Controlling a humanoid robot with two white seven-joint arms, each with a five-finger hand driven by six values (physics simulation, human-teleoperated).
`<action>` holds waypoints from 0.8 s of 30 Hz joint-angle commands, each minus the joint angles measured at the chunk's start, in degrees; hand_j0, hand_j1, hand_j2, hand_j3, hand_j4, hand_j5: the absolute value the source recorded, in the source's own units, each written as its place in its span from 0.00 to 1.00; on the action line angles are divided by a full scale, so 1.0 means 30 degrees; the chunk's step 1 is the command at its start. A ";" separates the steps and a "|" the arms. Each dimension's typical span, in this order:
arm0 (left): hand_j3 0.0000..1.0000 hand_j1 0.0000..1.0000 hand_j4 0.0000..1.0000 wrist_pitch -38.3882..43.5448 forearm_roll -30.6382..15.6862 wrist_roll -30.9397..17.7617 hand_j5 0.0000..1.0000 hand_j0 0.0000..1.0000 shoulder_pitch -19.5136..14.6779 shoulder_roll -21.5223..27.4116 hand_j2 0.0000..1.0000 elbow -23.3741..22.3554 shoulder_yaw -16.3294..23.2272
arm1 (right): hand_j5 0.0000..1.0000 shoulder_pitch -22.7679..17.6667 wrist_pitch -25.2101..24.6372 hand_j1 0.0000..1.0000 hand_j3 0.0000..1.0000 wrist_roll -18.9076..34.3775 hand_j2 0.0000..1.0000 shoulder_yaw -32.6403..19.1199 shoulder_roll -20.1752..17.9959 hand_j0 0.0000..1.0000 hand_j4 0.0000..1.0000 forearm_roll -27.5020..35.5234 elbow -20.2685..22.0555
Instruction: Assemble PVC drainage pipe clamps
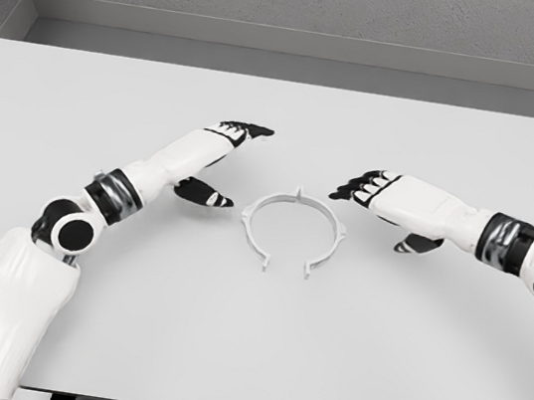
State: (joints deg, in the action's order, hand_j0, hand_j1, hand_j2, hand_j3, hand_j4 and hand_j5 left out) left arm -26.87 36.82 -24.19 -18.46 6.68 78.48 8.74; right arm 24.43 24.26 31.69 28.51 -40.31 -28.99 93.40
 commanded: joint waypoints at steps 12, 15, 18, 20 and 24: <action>1.00 1.00 1.00 0.0372 -0.0055 0.0008 1.00 1.00 -0.0499 -0.0148 1.00 -0.0789 0.0602 | 1.00 -0.0058 -0.0058 1.00 1.00 0.0044 1.00 0.0311 0.0167 1.00 1.00 0.2076 0.0008; 1.00 1.00 1.00 0.0373 -0.0055 0.0008 1.00 1.00 -0.0499 -0.0148 1.00 -0.0818 0.0719 | 1.00 -0.0146 -0.0058 1.00 1.00 0.0044 1.00 0.0341 0.0167 1.00 1.00 0.2573 0.0008; 1.00 1.00 1.00 0.0402 0.0091 0.0008 1.00 1.00 -0.0499 -0.0382 1.00 -0.0877 0.0748 | 1.00 -0.0352 -0.0058 1.00 1.00 0.0044 1.00 0.0458 0.0167 1.00 1.00 0.2779 0.0008; 1.00 1.00 1.00 0.0372 0.0326 0.0008 1.00 1.00 -0.0499 -0.0500 1.00 -0.0877 0.0748 | 1.00 -0.0381 -0.0058 1.00 1.00 0.0102 1.00 0.0458 0.0167 1.00 1.00 0.2896 0.0008; 1.00 1.00 1.00 0.0372 0.0355 0.0008 1.00 1.00 -0.0499 -0.0500 1.00 -0.0877 0.0748 | 1.00 -0.0352 -0.0058 1.00 1.00 0.0044 1.00 0.0311 0.0020 1.00 1.00 0.2896 0.0008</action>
State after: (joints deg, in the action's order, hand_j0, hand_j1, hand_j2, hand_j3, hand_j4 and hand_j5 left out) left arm -25.82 38.12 -24.20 -19.95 5.29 75.83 11.00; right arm 23.47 24.19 31.84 29.59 -40.04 -20.70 93.39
